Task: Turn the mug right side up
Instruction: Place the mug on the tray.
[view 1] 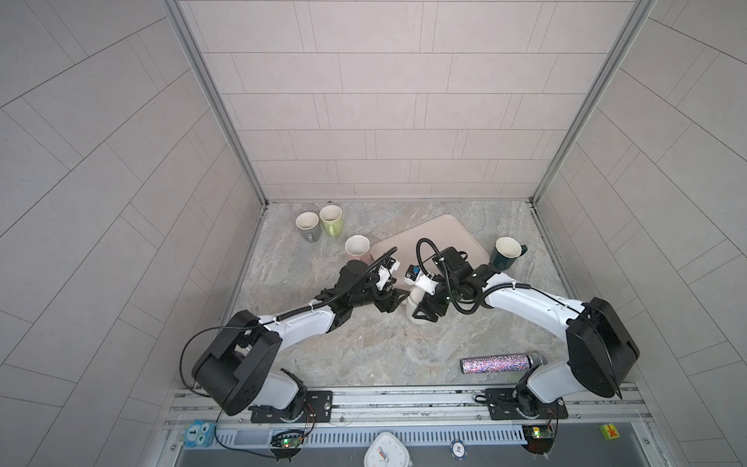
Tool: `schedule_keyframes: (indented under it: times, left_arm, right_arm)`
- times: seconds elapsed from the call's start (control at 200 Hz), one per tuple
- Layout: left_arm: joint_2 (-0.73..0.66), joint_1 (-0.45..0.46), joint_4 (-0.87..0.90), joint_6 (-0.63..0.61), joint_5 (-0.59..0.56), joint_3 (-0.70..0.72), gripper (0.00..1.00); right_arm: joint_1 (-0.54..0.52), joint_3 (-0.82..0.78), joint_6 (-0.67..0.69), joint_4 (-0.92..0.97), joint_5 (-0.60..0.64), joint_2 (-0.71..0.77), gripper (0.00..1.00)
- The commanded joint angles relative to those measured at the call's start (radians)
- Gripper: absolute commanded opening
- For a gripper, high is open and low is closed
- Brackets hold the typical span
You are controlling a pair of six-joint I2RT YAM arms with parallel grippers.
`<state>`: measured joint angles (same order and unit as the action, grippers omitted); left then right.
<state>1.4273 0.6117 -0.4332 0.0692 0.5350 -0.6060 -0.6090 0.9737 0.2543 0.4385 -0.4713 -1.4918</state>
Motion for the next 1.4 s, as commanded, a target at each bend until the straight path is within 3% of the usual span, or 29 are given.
schedule_keyframes:
  times: [0.0,0.14,0.33,0.465,0.746,1.026,1.196,1.396]
  left_arm:
    - [-0.004,0.006,-0.038,-0.026,0.025,-0.007,0.72]
    - [-0.002,0.007,-0.034,-0.025,-0.012,0.002,0.72]
    - [-0.039,0.006,-0.016,0.001,-0.137,0.034,0.82]
    - [-0.087,0.007,-0.026,0.014,-0.193,0.070,0.85]
    - [-0.135,0.007,-0.063,0.051,-0.260,0.124,0.86]
    - [-0.173,0.006,-0.028,0.066,-0.321,0.132,0.89]
    - [-0.237,0.007,0.037,0.088,-0.362,0.129,0.89]
    - [-0.340,0.007,0.100,0.139,-0.431,0.164,0.92]
  right_arm:
    - [0.004,0.017,0.012,-0.083,-0.030,0.045,0.66]
    - [0.013,0.022,-0.013,-0.131,-0.014,0.010,0.65]
    - [0.015,0.043,-0.047,-0.229,0.096,-0.070,0.63]
    - [0.018,0.098,-0.059,-0.235,0.072,-0.144,0.63]
    - [0.026,0.186,0.020,-0.193,0.109,-0.269,0.66]
    - [0.030,0.358,0.092,0.024,0.222,-0.389,0.81]
    - [0.030,0.382,0.095,0.052,0.211,-0.359,0.93]
    - [0.029,0.459,0.041,0.074,0.170,-0.342,0.94]
